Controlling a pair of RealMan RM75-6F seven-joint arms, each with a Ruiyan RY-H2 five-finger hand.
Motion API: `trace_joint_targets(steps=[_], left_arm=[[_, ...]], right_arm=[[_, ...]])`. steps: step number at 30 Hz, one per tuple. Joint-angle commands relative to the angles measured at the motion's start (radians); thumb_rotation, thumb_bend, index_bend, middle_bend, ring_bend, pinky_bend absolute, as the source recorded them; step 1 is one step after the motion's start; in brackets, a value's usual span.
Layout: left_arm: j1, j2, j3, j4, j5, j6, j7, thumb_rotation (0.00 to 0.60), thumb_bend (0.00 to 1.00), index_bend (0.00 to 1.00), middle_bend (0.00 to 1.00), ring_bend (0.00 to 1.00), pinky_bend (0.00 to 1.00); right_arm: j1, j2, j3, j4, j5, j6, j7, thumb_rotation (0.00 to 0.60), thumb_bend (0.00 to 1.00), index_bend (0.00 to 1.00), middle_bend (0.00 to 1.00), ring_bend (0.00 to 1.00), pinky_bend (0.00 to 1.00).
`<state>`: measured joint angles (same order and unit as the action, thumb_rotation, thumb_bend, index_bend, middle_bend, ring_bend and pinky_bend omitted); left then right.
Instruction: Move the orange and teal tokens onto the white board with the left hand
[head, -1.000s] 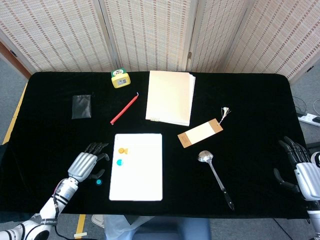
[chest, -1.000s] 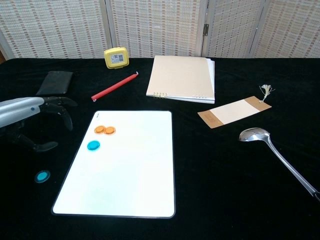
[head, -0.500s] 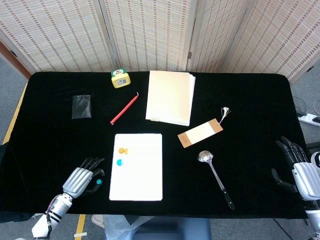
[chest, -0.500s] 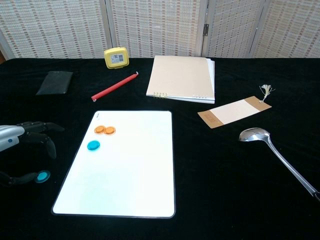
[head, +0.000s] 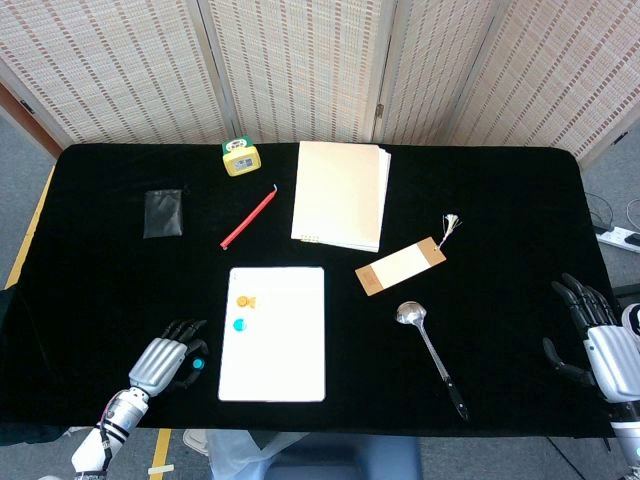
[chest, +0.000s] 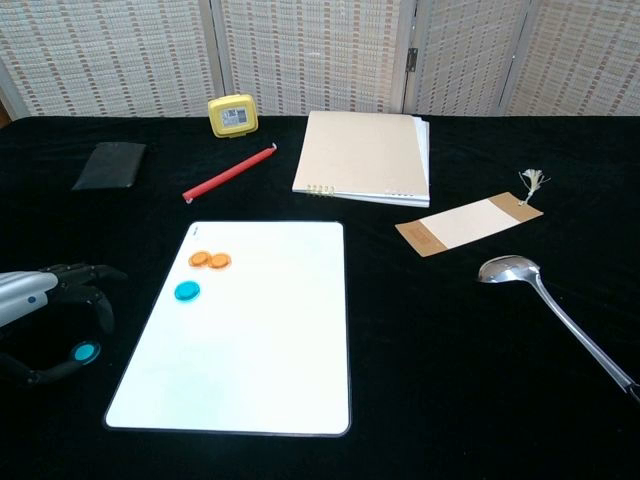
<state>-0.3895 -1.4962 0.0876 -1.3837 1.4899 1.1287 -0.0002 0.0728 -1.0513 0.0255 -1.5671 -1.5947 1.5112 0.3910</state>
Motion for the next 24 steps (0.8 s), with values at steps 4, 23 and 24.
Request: trace_joint_targets(steps=[4, 23, 24], left_arm=[[0.008, -0.006, -0.001, 0.010, 0.003, 0.000, -0.008, 0.600, 0.42, 0.42, 0.10, 0.00, 0.00], [0.019, -0.026, -0.009, 0.052, -0.002, -0.017, -0.044, 0.600, 0.42, 0.49, 0.10, 0.00, 0.00], [0.019, -0.027, -0.009, 0.054, -0.001, -0.017, -0.048, 0.600, 0.42, 0.50, 0.10, 0.00, 0.00]], right_arm=[[-0.002, 0.003, 0.000, -0.005, -0.001, 0.004, -0.004, 0.600, 0.48, 0.00, 0.00, 0.00, 0.00], [-0.002, 0.005, -0.003, -0.011, -0.001, 0.003, -0.006, 0.600, 0.48, 0.00, 0.00, 0.00, 0.00], [-0.002, 0.005, -0.003, -0.011, 0.000, 0.002, -0.006, 0.600, 0.48, 0.00, 0.00, 0.00, 0.00]])
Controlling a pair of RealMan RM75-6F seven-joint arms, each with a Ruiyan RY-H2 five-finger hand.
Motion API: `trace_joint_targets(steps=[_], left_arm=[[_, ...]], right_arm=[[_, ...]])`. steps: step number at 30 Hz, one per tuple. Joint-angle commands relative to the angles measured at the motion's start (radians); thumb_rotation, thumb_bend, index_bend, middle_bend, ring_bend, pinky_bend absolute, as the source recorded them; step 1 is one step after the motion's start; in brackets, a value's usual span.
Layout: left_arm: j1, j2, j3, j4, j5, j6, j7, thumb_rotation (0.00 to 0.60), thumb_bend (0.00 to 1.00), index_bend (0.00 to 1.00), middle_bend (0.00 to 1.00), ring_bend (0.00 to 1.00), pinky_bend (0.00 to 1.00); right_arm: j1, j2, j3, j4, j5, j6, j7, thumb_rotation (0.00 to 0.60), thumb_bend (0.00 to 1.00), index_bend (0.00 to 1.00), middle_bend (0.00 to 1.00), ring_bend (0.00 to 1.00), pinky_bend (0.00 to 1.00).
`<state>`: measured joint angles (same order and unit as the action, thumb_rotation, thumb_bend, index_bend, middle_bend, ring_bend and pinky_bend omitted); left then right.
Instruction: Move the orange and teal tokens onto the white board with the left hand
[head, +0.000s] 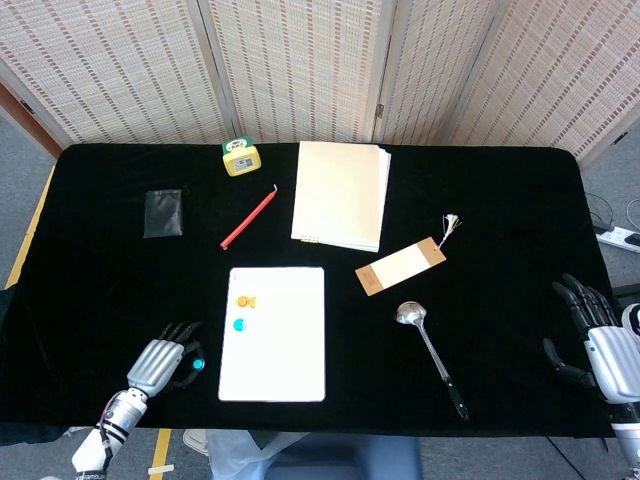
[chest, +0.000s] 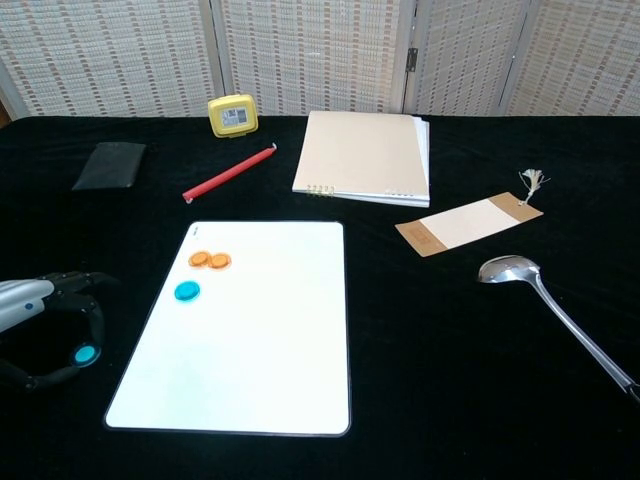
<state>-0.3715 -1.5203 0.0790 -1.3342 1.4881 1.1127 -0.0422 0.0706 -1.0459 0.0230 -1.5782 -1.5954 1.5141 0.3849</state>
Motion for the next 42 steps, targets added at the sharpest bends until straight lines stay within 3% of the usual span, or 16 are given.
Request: trace_joint_targets(steps=[1, 9, 17, 24, 33, 42], left_arm=[[0.001, -0.004, -0.001, 0.008, 0.002, -0.001, -0.010, 0.600, 0.42, 0.50, 0.10, 0.00, 0.00], [-0.012, 0.012, -0.023, -0.009, 0.013, 0.008, -0.016, 0.600, 0.46, 0.52, 0.11, 0.00, 0.00], [-0.078, 0.051, -0.092, -0.113, 0.018, -0.010, 0.005, 0.600, 0.46, 0.51, 0.11, 0.00, 0.00], [-0.152, 0.027, -0.154, -0.157, -0.013, -0.070, 0.047, 0.600, 0.46, 0.50, 0.11, 0.00, 0.00], [-0.256, -0.047, -0.220, -0.130, -0.117, -0.189, 0.136, 0.600, 0.46, 0.49, 0.11, 0.00, 0.00], [-0.298, -0.104, -0.230, -0.069, -0.210, -0.240, 0.203, 0.600, 0.46, 0.48, 0.11, 0.00, 0.00]], right_arm=[[0.000, 0.000, 0.000, 0.000, 0.001, -0.001, 0.001, 0.600, 0.48, 0.00, 0.00, 0.00, 0.00], [0.006, -0.003, -0.002, 0.007, 0.007, -0.020, 0.011, 0.600, 0.48, 0.00, 0.00, 0.00, 0.00], [0.022, -0.004, -0.007, 0.015, 0.005, -0.050, 0.013, 0.600, 0.48, 0.00, 0.00, 0.00, 0.00], [0.023, -0.001, -0.010, 0.014, 0.006, -0.055, 0.005, 0.600, 0.48, 0.00, 0.00, 0.00, 0.00], [0.020, -0.004, -0.011, 0.021, 0.011, -0.053, 0.012, 0.600, 0.48, 0.00, 0.00, 0.00, 0.00], [0.018, -0.006, -0.013, 0.027, 0.016, -0.055, 0.017, 0.600, 0.48, 0.00, 0.00, 0.00, 0.00]])
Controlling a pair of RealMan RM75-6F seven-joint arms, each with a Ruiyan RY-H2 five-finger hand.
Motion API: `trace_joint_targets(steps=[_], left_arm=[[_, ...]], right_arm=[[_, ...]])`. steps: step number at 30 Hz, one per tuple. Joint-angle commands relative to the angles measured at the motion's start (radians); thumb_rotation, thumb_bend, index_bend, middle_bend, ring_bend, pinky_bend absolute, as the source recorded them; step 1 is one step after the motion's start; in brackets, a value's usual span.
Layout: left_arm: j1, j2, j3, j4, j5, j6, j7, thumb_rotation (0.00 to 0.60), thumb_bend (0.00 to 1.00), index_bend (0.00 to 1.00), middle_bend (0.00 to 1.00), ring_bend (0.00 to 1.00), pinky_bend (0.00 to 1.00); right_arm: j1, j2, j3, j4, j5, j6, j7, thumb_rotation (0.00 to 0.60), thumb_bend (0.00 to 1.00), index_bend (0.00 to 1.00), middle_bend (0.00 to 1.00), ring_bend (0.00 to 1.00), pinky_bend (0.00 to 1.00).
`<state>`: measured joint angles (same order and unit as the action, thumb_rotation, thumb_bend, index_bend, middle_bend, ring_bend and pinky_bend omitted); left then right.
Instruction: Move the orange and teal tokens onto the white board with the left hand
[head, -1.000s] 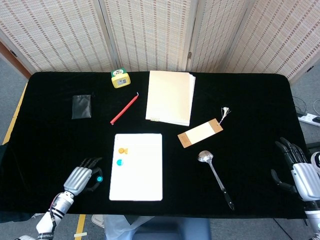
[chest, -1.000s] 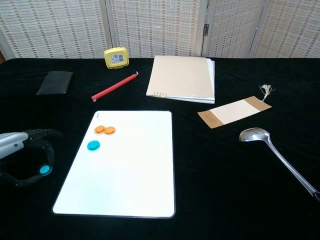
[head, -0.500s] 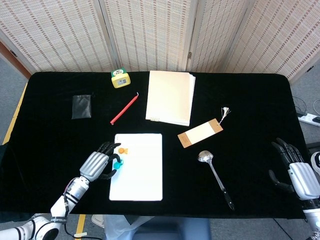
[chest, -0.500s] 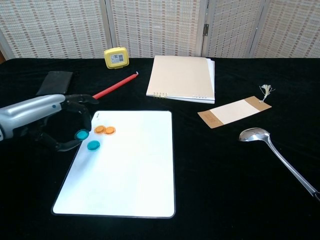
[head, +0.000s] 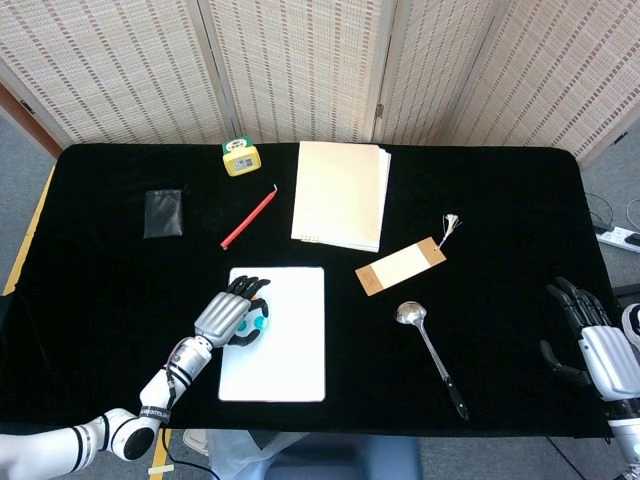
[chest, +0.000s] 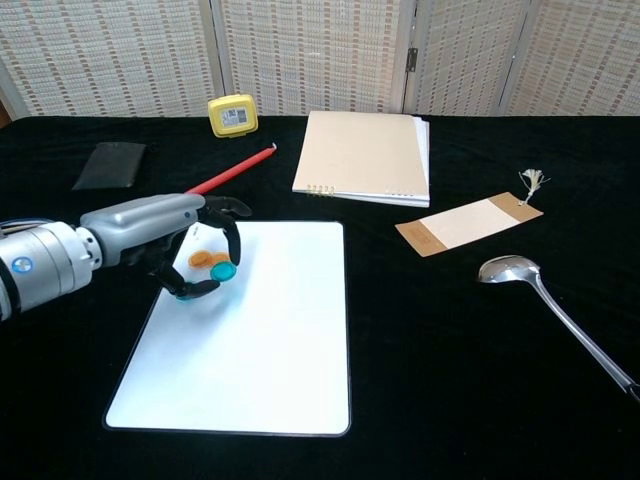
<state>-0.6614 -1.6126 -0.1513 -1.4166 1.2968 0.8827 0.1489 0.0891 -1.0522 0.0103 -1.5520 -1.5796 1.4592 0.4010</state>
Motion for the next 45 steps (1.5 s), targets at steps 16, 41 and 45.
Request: trace_joint_targets(steps=[16, 41, 45], left_arm=[[-0.017, -0.049, 0.025, 0.064, -0.067, -0.018, 0.023, 0.600, 0.46, 0.46, 0.11, 0.00, 0.00], [0.203, 0.283, -0.015, -0.200, -0.038, 0.344, -0.117, 0.600, 0.46, 0.25, 0.07, 0.00, 0.00], [0.268, 0.339, 0.011, -0.219, -0.007, 0.424, -0.124, 0.600, 0.46, 0.26, 0.07, 0.00, 0.00]], right_arm=[[-0.006, -0.003, -0.003, 0.008, 0.002, 0.003, 0.010, 0.600, 0.48, 0.00, 0.00, 0.00, 0.00], [-0.022, -0.001, 0.001, 0.066, 0.020, 0.016, 0.095, 0.600, 0.48, 0.00, 0.00, 0.00, 0.00], [-0.026, 0.004, -0.002, 0.074, 0.020, 0.014, 0.129, 0.600, 0.48, 0.00, 0.00, 0.00, 0.00]])
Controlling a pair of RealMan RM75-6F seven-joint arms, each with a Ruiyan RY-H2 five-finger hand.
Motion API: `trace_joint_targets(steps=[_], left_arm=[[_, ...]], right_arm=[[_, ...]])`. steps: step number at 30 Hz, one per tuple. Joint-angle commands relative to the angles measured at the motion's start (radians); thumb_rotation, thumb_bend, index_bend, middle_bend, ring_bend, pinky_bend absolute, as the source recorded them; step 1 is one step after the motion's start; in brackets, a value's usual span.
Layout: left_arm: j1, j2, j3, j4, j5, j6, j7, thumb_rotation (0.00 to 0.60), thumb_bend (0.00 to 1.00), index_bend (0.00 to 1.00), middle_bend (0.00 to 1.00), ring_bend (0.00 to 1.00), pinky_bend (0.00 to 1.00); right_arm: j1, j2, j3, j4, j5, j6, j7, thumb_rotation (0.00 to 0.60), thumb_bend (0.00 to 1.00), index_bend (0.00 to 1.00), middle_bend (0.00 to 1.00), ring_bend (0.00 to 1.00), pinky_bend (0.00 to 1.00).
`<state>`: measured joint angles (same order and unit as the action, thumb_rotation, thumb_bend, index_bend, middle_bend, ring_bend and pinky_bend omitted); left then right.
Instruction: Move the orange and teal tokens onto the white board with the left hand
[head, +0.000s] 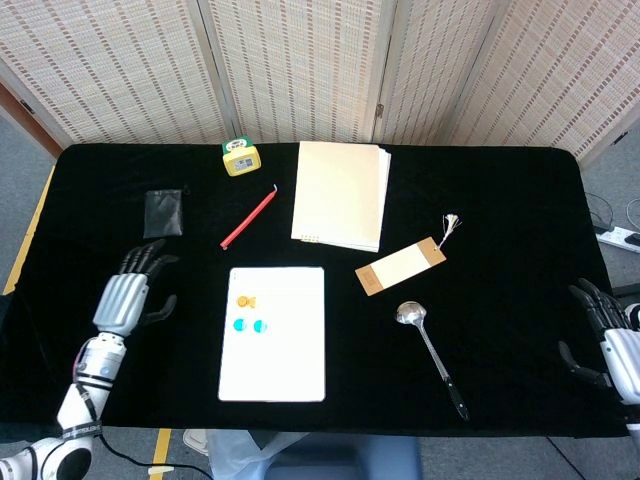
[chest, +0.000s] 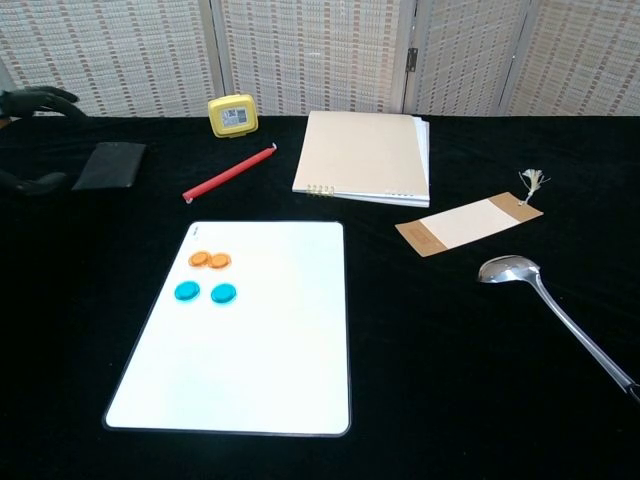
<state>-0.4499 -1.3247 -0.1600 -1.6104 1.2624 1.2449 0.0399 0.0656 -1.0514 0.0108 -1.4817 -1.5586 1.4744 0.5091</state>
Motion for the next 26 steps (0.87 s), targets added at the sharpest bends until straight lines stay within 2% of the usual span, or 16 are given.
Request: trace_joint_targets(steps=[1, 10, 16, 20, 26], left_arm=[[0.075, 0.066, 0.030, -0.031, 0.040, 0.083, -0.015, 0.600, 0.46, 0.26, 0.07, 0.00, 0.00], [0.195, 0.128, 0.101, -0.052, 0.097, 0.210, 0.031, 0.600, 0.46, 0.25, 0.07, 0.00, 0.00], [0.273, 0.149, 0.126, -0.082, 0.111, 0.292, 0.047, 0.600, 0.46, 0.25, 0.07, 0.00, 0.00], [0.304, 0.164, 0.142, -0.108, 0.126, 0.317, 0.074, 0.600, 0.46, 0.24, 0.07, 0.00, 0.00], [0.334, 0.169, 0.153, -0.132, 0.138, 0.328, 0.092, 0.600, 0.46, 0.24, 0.07, 0.00, 0.00]], right_arm=[[-0.003, 0.005, -0.003, 0.007, -0.001, -0.001, 0.026, 0.600, 0.48, 0.00, 0.00, 0.00, 0.00], [-0.005, 0.032, -0.023, -0.001, 0.002, -0.038, 0.020, 0.600, 0.48, 0.00, 0.00, 0.00, 0.00], [-0.020, 0.010, -0.012, 0.021, -0.017, 0.022, 0.030, 0.600, 0.48, 0.00, 0.00, 0.00, 0.00], [-0.029, -0.011, 0.000, 0.030, -0.032, 0.068, 0.012, 0.600, 0.48, 0.00, 0.00, 0.00, 0.00], [-0.022, -0.020, 0.002, 0.007, -0.034, 0.060, -0.035, 0.600, 0.48, 0.00, 0.00, 0.00, 0.00]])
